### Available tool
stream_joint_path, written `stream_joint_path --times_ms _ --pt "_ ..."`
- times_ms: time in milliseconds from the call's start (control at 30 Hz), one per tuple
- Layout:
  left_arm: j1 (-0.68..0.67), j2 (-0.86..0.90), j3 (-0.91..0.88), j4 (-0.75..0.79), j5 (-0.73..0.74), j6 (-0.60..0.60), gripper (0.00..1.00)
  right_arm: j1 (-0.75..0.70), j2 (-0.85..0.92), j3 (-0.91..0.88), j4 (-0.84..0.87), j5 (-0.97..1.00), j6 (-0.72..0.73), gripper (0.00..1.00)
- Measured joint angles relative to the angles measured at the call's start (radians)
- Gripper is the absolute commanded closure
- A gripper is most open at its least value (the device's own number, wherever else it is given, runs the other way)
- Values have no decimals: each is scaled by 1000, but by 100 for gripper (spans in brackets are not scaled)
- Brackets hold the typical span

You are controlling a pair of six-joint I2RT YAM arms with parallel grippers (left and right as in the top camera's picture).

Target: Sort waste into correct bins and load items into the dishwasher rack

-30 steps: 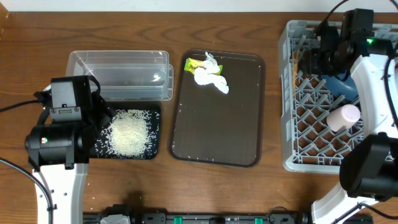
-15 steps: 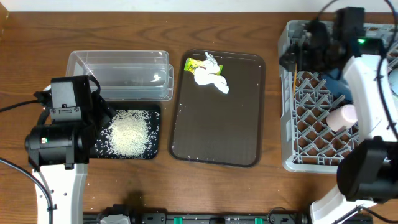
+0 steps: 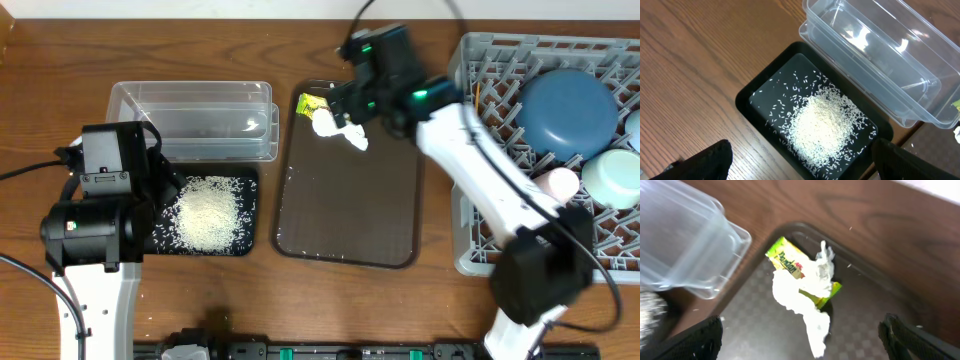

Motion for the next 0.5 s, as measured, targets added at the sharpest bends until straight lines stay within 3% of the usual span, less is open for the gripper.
stream_joint_path --times_ms 133,300,367,500 --pt "0 0 0 0 0 0 9 18 99 -1 2 80 49 8" --pt "0 0 0 0 0 0 9 14 124 -3 6 124 116 7" --pt "0 0 0 0 0 0 9 14 109 -3 0 128 129 2" --pt "0 0 0 0 0 0 9 14 37 -3 -55 140 143 1"
